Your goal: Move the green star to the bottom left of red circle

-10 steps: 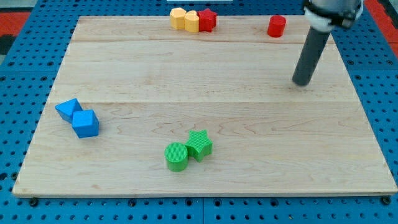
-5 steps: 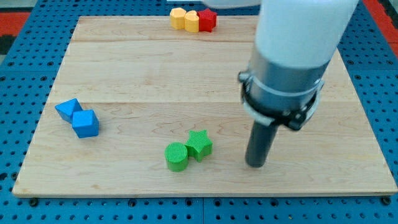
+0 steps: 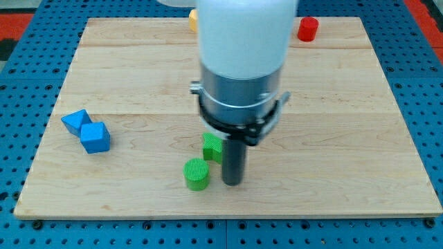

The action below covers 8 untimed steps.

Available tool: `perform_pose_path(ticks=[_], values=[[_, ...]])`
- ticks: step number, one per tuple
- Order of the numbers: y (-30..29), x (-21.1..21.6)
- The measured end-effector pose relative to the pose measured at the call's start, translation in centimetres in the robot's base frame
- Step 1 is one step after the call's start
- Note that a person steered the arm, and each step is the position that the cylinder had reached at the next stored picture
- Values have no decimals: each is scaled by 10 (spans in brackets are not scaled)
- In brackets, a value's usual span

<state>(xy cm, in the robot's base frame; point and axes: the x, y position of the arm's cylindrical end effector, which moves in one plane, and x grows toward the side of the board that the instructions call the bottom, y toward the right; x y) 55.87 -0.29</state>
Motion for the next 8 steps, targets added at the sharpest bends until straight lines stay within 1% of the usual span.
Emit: perform_pose_path(ticks=[1, 2, 3, 4, 5, 6, 7, 8], values=[[-18, -42], [11, -95], [24, -159], [22, -111], [-23, -124], [-11, -153], [43, -175], [69, -172]])
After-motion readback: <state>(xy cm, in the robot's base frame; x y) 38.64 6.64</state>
